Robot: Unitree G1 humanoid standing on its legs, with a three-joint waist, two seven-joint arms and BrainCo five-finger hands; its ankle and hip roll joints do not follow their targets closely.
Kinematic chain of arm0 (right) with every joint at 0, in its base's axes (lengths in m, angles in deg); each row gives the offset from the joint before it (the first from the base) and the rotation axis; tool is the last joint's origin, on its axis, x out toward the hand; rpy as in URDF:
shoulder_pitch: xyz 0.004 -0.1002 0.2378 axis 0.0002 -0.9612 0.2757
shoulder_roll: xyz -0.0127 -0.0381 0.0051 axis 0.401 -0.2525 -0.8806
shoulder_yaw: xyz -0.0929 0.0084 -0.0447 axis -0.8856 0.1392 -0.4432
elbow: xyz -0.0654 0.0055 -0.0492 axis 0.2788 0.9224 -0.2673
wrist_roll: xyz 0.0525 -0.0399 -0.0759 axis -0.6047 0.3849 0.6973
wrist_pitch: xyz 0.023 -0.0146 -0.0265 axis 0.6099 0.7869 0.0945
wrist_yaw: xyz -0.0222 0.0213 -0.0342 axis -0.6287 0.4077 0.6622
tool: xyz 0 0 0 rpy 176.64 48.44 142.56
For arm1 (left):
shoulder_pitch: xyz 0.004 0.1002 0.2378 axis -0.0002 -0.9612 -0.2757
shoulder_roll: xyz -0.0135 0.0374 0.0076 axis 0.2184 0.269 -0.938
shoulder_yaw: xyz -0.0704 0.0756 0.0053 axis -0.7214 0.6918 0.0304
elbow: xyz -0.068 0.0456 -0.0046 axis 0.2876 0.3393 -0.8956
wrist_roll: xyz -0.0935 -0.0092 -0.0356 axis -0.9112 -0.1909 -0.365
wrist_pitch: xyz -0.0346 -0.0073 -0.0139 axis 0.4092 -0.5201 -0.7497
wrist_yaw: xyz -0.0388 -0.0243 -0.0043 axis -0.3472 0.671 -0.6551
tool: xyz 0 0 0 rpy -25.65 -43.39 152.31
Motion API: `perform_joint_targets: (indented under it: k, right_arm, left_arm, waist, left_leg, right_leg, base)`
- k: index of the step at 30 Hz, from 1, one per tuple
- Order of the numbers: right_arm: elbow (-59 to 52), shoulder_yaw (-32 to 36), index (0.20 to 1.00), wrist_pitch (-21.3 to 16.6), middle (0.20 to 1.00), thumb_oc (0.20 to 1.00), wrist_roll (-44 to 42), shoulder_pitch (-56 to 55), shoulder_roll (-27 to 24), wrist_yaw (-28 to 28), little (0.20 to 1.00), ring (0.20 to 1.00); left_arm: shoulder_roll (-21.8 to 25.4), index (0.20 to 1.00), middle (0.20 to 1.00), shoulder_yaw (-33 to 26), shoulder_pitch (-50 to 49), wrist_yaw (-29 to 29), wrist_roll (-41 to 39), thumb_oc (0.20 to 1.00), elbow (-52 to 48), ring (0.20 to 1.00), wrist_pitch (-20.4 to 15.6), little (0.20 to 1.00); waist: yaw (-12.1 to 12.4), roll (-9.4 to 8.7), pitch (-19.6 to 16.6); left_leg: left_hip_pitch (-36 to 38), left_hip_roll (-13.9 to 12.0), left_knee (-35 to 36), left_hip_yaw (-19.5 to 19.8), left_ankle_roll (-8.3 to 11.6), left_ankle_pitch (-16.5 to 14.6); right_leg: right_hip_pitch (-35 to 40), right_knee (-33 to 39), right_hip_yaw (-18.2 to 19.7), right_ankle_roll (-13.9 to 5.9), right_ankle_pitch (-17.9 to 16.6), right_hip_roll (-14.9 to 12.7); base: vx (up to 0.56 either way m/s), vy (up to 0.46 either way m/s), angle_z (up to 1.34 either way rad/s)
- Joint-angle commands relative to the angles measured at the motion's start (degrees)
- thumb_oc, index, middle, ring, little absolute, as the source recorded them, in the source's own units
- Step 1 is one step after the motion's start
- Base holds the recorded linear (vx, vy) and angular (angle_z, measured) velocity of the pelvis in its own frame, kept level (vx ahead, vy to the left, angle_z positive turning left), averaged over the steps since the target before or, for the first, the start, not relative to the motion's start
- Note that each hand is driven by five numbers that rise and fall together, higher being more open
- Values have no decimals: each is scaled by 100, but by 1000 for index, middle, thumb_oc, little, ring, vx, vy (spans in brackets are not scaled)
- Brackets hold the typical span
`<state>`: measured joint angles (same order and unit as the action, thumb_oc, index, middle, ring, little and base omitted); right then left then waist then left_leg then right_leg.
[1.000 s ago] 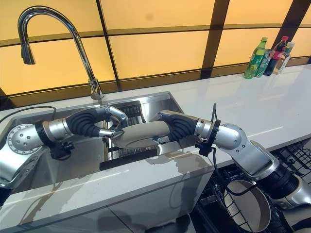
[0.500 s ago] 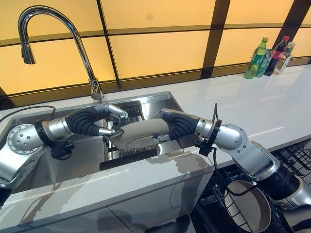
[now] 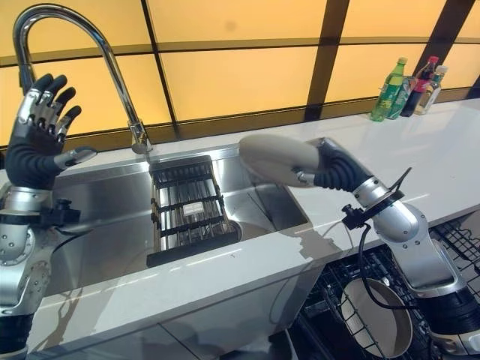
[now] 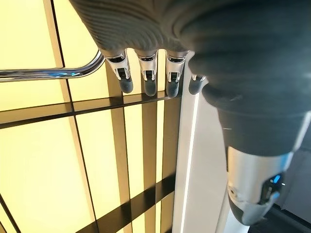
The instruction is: Pick up plates and place into dishwasher.
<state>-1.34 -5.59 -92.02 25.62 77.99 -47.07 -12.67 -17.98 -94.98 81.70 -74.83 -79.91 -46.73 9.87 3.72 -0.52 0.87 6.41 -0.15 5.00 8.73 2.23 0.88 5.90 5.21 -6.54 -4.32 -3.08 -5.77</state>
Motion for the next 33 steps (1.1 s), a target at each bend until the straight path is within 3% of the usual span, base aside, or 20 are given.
perform_joint_targets:
  k: [1,14,22,33]
  right_arm:
    - [-30,417,200,-267,200,200,114,-89,-44,453,200,200]
    - [658,1609,200,-108,200,200,803,-1238,418,1600,200,200]
    - [1060,2016,200,231,200,200,979,-1666,620,1722,200,200]
    - [1607,1940,200,482,200,200,1137,-1596,669,1908,200,200]
  left_arm:
    - [82,1000,1000,-358,-98,-124,141,1000,185,1000,-285,1000]
    - [-183,1000,1000,-847,-335,-190,46,1000,522,1000,-92,1000]
    - [-279,1000,1000,-1103,-402,-20,28,1000,691,1000,82,1000]
    - [-365,1000,1000,-953,-275,-89,202,1000,785,1000,141,1000]
  waist:
    - [-137,-98,-238]
    - [-628,-77,-117]
    - [-848,-69,-28]
    - [-942,83,328]
  left_leg:
    - [-167,-5,0,-408,-130,118]
    - [-70,-67,0,-792,-136,16]
    - [-92,-124,0,-959,-108,9]
    - [-302,-188,0,-928,-44,113]
  right_leg:
    - [-11,-138,500,-124,26,-15]
    - [-127,-60,911,-133,-115,61]
    - [-250,-56,1071,-148,-187,119]
    - [-570,-171,1162,-102,-219,206]
  base:
    - [-4,-39,-23]
    - [-2,-50,-26]
    - [17,-92,-21]
    - [-19,-105,-8]
